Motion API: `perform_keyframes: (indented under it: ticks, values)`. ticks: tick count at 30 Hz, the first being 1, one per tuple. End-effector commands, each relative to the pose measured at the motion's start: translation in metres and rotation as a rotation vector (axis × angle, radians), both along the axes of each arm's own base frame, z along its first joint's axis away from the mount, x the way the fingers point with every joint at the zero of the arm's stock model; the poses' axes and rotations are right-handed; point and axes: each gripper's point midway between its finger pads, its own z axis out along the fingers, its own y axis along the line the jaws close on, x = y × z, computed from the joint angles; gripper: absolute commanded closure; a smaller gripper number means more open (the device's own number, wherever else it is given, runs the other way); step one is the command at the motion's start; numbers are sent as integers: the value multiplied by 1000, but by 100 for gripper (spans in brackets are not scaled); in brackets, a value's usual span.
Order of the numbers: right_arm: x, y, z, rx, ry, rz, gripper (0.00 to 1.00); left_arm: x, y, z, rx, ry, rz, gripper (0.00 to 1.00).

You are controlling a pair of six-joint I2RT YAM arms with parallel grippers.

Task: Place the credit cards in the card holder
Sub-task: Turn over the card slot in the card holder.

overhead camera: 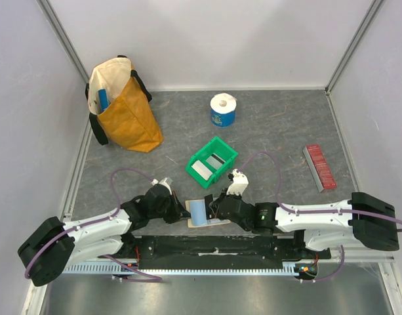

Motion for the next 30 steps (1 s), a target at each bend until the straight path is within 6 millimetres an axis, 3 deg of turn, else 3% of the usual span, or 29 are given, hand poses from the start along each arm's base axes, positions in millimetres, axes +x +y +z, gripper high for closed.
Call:
perform_keyframes:
  ticks: [1, 8, 13, 30]
  values:
    - [0, 17, 3, 112, 34, 27, 100, 3, 0, -2, -4, -4, 19, 98]
    - [5, 6, -19, 132, 87, 24, 100, 3, 1, -4, 3, 0, 23, 98]
    - [5, 9, -27, 156, 117, 48, 100, 4, 1, -5, 6, 1, 24, 98]
    - [5, 4, -36, 164, 133, 27, 100, 4, 0, -5, 3, 3, 28, 98]
